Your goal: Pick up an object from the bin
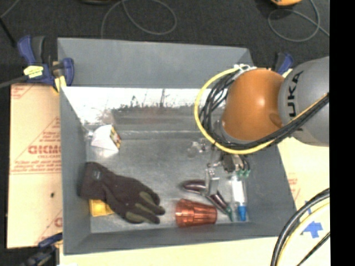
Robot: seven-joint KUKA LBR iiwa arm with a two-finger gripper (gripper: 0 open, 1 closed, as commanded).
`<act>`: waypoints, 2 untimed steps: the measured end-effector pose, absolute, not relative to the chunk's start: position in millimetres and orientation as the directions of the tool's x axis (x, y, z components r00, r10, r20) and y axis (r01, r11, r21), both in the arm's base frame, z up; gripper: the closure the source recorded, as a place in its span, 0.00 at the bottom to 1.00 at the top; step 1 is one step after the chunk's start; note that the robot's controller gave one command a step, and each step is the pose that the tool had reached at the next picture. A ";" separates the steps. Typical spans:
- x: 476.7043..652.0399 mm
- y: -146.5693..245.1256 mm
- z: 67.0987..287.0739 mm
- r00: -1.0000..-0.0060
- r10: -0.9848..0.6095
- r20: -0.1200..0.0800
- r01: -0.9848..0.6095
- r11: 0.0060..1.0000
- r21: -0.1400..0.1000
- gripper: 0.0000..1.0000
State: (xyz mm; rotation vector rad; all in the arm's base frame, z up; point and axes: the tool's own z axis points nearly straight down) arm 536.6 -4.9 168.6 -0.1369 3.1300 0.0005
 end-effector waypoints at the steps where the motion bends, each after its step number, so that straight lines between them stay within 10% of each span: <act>1: 534.3 -40.9 139.0 -0.940 -0.340 -0.003 -0.340 0.940 -0.001 0.00; 2: 530.3 -69.4 123.4 -0.935 -0.354 0.001 -0.354 0.935 -0.001 0.00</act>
Offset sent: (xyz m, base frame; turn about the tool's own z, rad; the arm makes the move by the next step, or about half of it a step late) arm -0.0117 -0.0520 -0.0172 -0.1586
